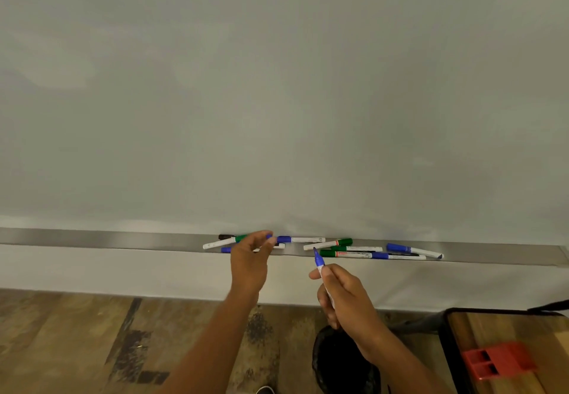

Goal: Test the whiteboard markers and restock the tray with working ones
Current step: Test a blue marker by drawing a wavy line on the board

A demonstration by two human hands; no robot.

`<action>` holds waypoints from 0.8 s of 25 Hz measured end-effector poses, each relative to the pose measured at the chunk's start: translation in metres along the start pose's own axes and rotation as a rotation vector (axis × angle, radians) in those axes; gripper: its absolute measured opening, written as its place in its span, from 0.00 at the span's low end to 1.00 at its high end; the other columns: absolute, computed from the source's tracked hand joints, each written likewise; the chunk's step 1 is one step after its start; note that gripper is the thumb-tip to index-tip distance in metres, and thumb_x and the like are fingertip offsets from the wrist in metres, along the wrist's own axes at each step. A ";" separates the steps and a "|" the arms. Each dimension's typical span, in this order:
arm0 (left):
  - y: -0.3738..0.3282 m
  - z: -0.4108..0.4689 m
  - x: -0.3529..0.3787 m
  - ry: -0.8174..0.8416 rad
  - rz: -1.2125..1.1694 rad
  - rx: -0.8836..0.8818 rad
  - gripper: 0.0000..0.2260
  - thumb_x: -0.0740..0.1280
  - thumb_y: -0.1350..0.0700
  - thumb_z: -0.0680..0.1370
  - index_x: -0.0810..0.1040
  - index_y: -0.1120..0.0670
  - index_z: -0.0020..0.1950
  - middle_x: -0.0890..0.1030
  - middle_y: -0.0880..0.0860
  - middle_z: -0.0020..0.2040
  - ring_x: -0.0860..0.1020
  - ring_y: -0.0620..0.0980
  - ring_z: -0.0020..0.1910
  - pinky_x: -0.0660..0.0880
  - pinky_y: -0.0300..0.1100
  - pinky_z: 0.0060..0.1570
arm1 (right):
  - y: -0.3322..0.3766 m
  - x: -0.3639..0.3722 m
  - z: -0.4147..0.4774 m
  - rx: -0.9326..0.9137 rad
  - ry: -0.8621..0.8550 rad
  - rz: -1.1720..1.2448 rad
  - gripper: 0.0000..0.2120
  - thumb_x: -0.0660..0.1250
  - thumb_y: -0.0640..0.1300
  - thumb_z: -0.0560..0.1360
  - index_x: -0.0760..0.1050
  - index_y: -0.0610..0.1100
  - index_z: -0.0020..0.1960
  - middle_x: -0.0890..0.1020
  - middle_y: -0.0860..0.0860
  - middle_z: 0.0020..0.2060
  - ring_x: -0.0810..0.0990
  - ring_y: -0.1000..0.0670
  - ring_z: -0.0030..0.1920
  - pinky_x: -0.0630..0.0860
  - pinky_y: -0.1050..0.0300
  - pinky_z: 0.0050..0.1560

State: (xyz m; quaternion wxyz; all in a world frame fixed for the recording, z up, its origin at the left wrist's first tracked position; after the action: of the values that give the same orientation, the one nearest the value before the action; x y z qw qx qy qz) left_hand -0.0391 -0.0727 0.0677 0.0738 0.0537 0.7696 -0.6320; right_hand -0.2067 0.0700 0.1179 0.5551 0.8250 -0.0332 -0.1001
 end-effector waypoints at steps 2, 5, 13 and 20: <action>0.008 0.006 0.011 0.001 0.219 0.067 0.06 0.76 0.53 0.79 0.86 0.44 0.54 0.86 0.44 0.50 0.82 0.44 0.51 0.79 0.52 0.63 | -0.001 -0.004 0.000 -0.003 -0.030 0.008 0.12 0.58 0.55 0.82 0.79 0.54 0.54 0.81 0.49 0.34 0.75 0.55 0.28 0.72 0.63 0.27; 0.017 0.018 0.030 0.014 0.594 0.191 0.06 0.76 0.51 0.79 0.87 0.46 0.55 0.86 0.46 0.50 0.79 0.48 0.53 0.68 0.49 0.59 | -0.003 -0.012 -0.001 -0.005 -0.065 0.007 0.12 0.58 0.55 0.82 0.79 0.53 0.54 0.82 0.47 0.35 0.76 0.54 0.29 0.73 0.63 0.28; 0.032 0.039 0.070 0.108 0.960 0.248 0.07 0.69 0.54 0.84 0.86 0.48 0.58 0.80 0.52 0.56 0.73 0.56 0.63 0.65 0.55 0.67 | -0.016 -0.038 -0.011 -0.017 -0.140 0.017 0.10 0.61 0.51 0.81 0.79 0.50 0.55 0.81 0.45 0.35 0.75 0.52 0.30 0.74 0.62 0.30; 0.041 0.046 0.073 0.093 1.022 0.203 0.06 0.69 0.53 0.83 0.84 0.48 0.58 0.79 0.50 0.56 0.72 0.54 0.63 0.64 0.53 0.67 | -0.013 -0.048 -0.012 -0.011 -0.124 0.054 0.08 0.63 0.44 0.82 0.80 0.50 0.58 0.82 0.46 0.37 0.77 0.51 0.33 0.77 0.61 0.35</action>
State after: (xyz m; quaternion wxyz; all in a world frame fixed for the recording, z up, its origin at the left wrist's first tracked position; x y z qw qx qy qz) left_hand -0.1013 -0.1111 0.0065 0.3328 0.4574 0.5825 -0.5837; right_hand -0.2523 0.0938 0.1162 0.5590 0.8130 -0.0893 -0.1360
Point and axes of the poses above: each hand's wrist, its own z-axis towards the middle knuckle, its own x-axis out of the palm, y = z × x, the point moved 3 cm from there along z, towards the middle knuckle
